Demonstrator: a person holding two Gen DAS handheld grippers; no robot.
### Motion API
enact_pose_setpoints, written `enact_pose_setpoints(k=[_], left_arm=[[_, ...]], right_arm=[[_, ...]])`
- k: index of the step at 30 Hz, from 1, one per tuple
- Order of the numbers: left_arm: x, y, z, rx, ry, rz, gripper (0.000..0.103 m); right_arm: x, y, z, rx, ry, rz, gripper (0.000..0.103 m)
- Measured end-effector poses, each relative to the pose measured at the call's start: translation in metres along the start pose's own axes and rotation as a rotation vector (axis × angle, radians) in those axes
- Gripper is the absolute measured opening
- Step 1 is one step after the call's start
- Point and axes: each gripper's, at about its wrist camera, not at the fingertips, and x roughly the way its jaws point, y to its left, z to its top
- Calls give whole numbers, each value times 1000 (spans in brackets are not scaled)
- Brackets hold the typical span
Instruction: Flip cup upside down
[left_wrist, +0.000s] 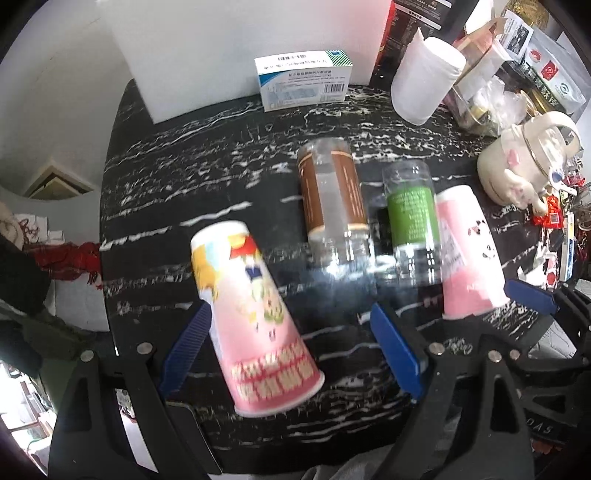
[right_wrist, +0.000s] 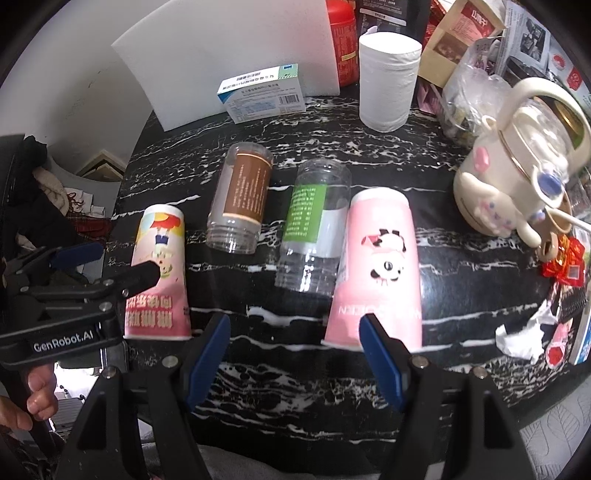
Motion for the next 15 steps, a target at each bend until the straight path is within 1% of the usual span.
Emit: enact_pose_setpoints(k=[9,15], left_arm=[[33,-11,49,30,13,-18,87],[52,-16,74,43,17,-23,87]], right_arm=[[20,-8,31,-14,25,-9,72],[31,-16,51,-8,37,-6,72]])
